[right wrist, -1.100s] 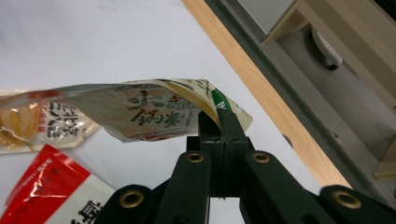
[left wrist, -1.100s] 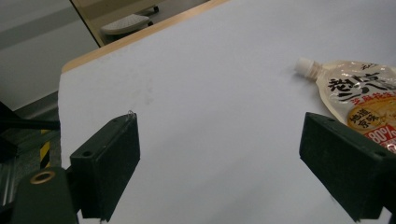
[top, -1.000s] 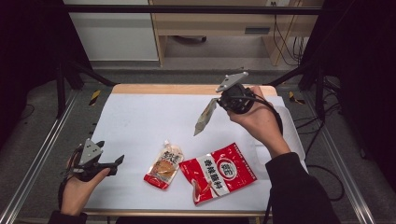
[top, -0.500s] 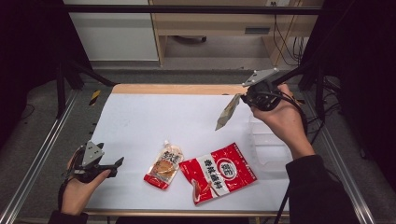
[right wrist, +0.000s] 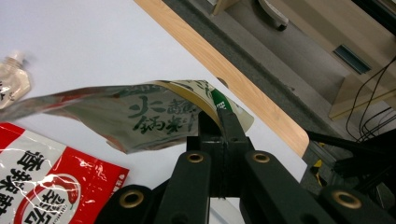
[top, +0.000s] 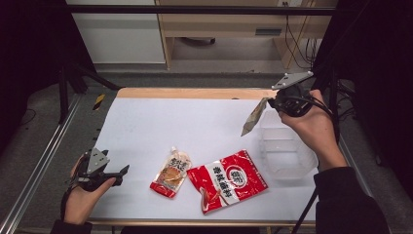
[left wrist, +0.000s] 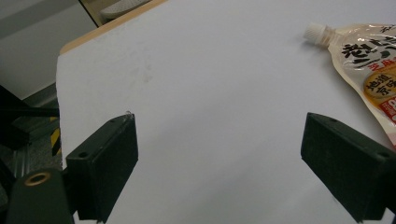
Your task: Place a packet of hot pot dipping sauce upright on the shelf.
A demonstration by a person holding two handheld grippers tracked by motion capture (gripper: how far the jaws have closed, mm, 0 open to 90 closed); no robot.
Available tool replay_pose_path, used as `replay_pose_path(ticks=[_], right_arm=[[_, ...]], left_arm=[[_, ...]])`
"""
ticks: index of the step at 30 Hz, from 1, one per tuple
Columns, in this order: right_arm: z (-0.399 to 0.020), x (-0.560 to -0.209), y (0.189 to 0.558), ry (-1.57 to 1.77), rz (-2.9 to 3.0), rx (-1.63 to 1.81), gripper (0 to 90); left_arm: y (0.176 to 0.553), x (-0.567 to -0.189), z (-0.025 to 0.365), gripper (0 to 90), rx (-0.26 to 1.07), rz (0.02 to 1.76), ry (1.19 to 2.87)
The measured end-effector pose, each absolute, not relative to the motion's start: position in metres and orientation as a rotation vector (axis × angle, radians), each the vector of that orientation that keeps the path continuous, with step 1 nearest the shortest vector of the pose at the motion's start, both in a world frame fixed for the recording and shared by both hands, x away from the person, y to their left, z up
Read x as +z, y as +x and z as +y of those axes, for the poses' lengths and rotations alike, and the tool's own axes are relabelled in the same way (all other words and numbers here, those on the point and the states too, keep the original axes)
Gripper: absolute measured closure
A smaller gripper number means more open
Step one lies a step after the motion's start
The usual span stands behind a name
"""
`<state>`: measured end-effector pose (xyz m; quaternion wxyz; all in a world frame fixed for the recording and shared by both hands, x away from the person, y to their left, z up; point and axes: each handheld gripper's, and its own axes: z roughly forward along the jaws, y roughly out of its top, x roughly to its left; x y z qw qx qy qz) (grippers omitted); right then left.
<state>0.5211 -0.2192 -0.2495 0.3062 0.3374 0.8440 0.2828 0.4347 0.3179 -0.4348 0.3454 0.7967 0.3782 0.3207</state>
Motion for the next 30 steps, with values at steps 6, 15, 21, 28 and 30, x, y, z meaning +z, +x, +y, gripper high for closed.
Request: replay_pose_path(ticks=[6,15,21,28,30], right_arm=[[-0.231,-0.248,0.520,0.934,2.215,0.727,90.0],[-0.245,-0.252,0.522,1.003,2.201,0.678,90.0],[-0.256,-0.259,0.526,1.076,2.187,0.642,90.0],[-0.267,-0.269,0.538,1.163,2.172,0.604,90.0],[-0.269,-0.272,0.542,1.193,2.164,0.594,90.0]], left_arm=[[0.435,-0.435,0.316,10.7,0.828,0.981,2.079],[0.435,-0.436,0.316,10.6,0.828,0.978,2.083],[0.435,-0.436,0.314,10.7,0.829,0.970,2.091],[0.435,-0.436,0.313,10.9,0.826,0.964,2.100],[0.435,-0.436,0.312,10.9,0.824,0.963,2.100]])
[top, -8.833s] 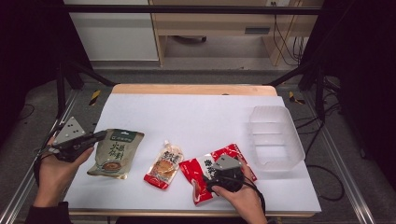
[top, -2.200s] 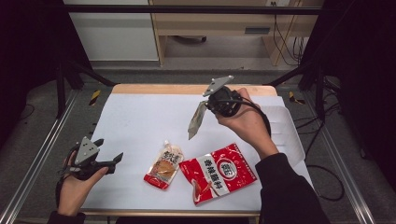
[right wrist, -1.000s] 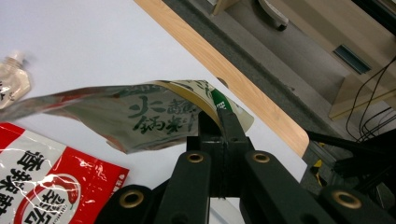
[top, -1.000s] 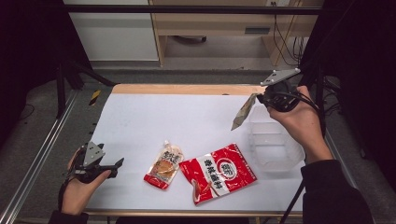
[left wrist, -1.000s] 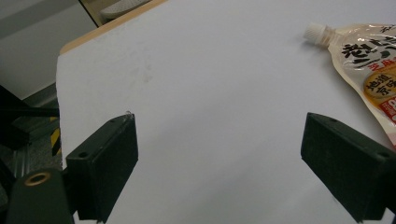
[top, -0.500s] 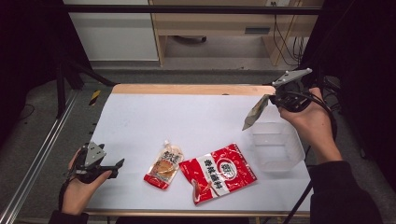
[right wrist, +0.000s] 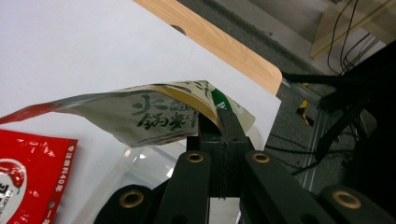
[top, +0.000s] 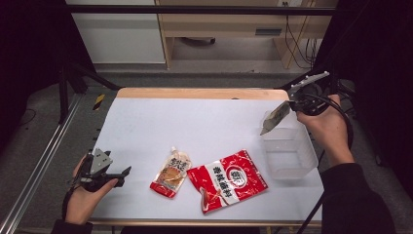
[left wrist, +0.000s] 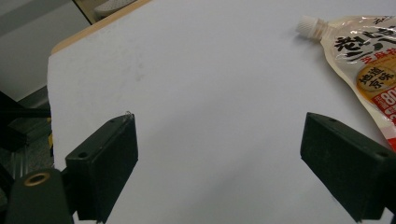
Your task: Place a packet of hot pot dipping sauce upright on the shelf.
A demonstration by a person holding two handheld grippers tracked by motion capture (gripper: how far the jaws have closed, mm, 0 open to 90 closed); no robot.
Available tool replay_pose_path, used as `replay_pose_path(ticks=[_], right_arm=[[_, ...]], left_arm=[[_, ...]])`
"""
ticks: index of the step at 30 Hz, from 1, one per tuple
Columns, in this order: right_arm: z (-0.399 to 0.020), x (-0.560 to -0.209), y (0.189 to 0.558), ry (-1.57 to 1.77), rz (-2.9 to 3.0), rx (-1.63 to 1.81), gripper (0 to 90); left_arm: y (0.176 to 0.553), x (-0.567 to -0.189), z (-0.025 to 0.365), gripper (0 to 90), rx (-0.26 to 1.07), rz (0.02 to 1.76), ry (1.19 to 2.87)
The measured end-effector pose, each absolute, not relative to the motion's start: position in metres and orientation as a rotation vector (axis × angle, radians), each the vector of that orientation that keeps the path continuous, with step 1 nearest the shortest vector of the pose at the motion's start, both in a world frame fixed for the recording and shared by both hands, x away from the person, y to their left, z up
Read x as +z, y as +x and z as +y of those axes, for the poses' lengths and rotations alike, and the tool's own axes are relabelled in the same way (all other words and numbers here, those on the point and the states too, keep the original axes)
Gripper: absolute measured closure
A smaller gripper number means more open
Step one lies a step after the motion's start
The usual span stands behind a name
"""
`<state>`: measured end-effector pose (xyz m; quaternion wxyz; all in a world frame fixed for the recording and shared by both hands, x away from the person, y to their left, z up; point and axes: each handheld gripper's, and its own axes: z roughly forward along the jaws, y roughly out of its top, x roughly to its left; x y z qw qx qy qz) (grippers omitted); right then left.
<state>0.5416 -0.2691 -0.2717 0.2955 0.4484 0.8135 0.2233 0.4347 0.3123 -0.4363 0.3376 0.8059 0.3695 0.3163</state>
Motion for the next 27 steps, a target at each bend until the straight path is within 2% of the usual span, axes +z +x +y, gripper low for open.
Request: replay_pose_path(ticks=[11,27], right_arm=[[-0.278,-0.279,0.557,1.328,2.121,0.600,90.0],[-0.281,-0.279,0.554,1.364,2.091,0.630,90.0]], left_arm=[[0.435,-0.437,0.310,10.9,0.822,0.950,2.115],[0.434,-0.437,0.309,10.9,0.820,0.944,2.122]])
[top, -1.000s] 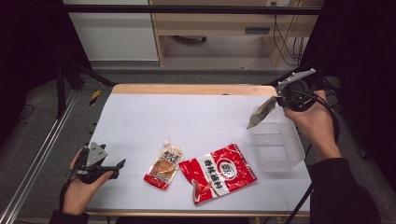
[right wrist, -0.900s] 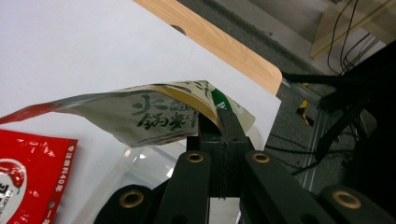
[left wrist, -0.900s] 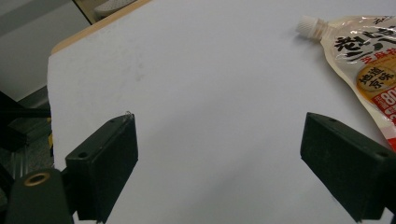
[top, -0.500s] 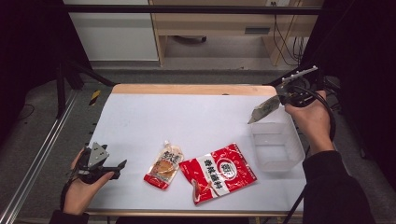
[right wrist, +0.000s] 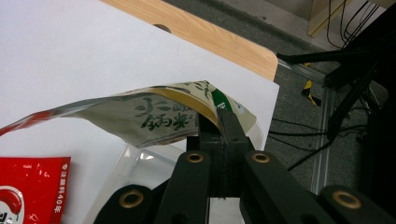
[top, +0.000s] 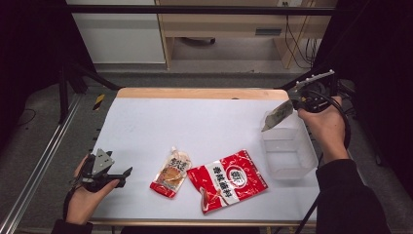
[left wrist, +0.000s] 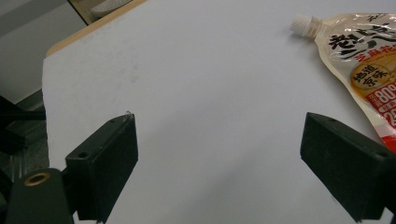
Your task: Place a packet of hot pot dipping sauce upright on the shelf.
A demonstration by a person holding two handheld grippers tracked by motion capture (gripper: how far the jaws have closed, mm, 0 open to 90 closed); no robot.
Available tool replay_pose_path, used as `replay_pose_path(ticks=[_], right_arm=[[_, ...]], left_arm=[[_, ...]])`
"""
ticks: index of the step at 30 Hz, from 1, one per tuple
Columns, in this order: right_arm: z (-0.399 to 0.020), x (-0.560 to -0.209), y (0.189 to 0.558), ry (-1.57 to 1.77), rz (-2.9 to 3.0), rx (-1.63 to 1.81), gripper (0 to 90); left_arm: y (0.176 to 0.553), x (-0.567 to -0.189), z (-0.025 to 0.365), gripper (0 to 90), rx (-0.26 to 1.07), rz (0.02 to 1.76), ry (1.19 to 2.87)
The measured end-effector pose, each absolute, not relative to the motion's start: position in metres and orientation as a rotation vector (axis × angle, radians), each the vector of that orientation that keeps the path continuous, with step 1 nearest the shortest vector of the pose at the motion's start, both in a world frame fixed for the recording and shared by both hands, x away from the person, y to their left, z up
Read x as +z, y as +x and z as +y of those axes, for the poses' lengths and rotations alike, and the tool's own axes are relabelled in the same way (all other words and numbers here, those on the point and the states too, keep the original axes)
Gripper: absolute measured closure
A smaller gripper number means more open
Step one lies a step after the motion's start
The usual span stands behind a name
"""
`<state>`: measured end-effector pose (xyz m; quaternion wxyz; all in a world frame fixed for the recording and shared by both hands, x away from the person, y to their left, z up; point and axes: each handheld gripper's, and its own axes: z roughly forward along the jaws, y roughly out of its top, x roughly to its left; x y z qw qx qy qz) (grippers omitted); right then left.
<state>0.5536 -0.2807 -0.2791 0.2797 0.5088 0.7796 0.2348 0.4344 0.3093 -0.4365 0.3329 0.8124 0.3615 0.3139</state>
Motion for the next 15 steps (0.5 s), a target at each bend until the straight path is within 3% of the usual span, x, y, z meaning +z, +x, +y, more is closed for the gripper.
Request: replay_pose_path(ticks=[15], right_arm=[[-0.2766,-0.2758,0.5567,1.441,2.044,0.671,90.0]], left_arm=[[0.4342,-0.4365,0.3061,10.9,0.815,0.925,2.134]])
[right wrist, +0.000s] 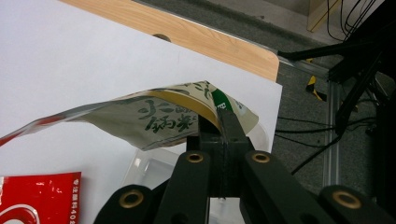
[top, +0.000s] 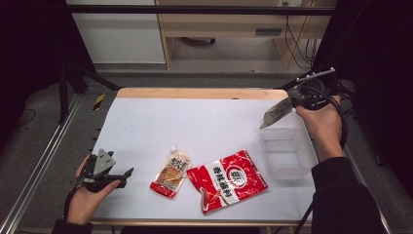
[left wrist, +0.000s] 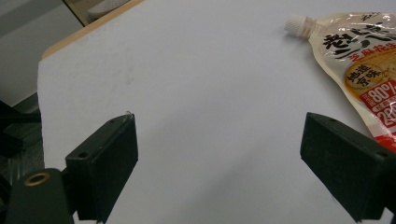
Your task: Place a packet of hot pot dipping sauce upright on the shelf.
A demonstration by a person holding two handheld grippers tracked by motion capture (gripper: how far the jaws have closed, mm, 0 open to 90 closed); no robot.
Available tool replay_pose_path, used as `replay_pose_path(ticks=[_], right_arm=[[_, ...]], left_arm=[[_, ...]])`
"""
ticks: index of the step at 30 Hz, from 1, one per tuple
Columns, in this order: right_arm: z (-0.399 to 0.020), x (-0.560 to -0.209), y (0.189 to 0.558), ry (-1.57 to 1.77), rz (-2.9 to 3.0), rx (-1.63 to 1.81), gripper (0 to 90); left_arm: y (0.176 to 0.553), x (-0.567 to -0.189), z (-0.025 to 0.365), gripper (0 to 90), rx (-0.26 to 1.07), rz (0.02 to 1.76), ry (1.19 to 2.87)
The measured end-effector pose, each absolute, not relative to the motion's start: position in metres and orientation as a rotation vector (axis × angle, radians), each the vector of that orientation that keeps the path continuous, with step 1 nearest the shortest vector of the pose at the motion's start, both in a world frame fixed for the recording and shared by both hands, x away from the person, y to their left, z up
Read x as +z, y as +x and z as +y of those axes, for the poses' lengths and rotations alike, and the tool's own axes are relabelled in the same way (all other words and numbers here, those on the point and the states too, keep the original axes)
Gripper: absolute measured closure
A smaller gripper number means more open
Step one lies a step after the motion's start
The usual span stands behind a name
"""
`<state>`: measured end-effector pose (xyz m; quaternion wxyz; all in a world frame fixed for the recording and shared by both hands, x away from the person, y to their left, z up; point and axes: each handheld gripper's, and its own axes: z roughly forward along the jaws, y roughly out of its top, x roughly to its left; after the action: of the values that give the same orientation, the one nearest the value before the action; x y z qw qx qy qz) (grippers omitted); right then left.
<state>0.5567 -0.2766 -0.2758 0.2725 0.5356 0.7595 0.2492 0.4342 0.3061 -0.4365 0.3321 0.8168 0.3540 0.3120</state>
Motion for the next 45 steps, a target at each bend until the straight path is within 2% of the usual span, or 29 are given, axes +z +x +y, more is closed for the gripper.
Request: replay_pose_path(ticks=[14,31,45], right_arm=[[-0.269,-0.282,0.558,1.588,1.958,0.720,90.0],[-0.281,-0.293,0.562,1.678,1.901,0.686,90.0],[-0.292,-0.327,0.573,1.708,1.963,0.591,90.0]], left_arm=[[0.435,-0.435,0.304,10.9,0.811,0.899,2.141],[0.435,-0.436,0.302,10.9,0.811,0.885,2.152],[0.435,-0.437,0.300,10.9,0.815,0.879,2.167]])
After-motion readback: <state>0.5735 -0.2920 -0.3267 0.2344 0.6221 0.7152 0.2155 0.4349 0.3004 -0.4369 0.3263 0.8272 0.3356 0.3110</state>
